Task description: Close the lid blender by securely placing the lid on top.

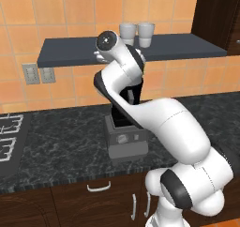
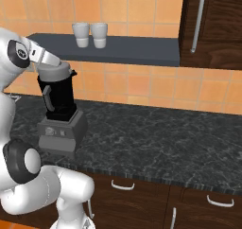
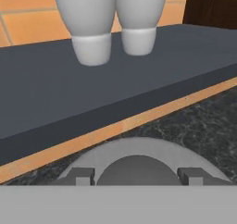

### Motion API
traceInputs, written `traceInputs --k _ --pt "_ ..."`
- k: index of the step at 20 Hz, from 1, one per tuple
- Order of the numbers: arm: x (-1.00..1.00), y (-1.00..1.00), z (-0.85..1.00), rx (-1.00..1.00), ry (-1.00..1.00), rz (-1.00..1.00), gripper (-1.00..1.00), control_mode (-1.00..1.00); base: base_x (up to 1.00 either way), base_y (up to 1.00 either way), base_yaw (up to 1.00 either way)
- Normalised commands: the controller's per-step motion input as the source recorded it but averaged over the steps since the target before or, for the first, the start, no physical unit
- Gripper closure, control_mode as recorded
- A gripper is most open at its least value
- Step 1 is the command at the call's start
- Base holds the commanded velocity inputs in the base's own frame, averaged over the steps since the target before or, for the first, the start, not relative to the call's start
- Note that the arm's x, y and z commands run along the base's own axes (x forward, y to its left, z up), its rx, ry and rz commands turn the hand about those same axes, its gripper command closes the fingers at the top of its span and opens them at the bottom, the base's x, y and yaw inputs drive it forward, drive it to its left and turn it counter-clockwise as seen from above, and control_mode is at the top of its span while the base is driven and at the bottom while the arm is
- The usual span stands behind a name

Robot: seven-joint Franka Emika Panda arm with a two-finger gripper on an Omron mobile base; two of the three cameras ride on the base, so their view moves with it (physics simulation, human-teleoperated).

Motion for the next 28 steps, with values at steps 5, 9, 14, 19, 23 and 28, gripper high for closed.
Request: traceInputs --k 5,9,14,19,23,28 --pt "-0.02 -0.02 -0.10 0.00 0.01 -0.03 1.00 -1.00 0.00 0.00 0.00" --pt "-0.14 -0.02 0.00 0.00 0.03 -0.04 -1.00 -1.00 0.00 0.00 0.00" --pt "-0.21 -0.21 0.00 0.00 0.00 -0.05 -1.00 -1.00 0.00 0.00 0.00" --pt "-0.14 -0.16 0.02 0.00 0.00 -0.02 -1.00 -1.00 0.00 0.00 0.00" --pt "-0.20 -0.12 0.28 0.00 -0.07 0.00 -1.00 -1.00 0.00 0.00 0.00" --pt "-0.18 -0.01 0.24 0.00 -0.09 0.00 -1.00 -1.00 0.00 0.00 0.00"
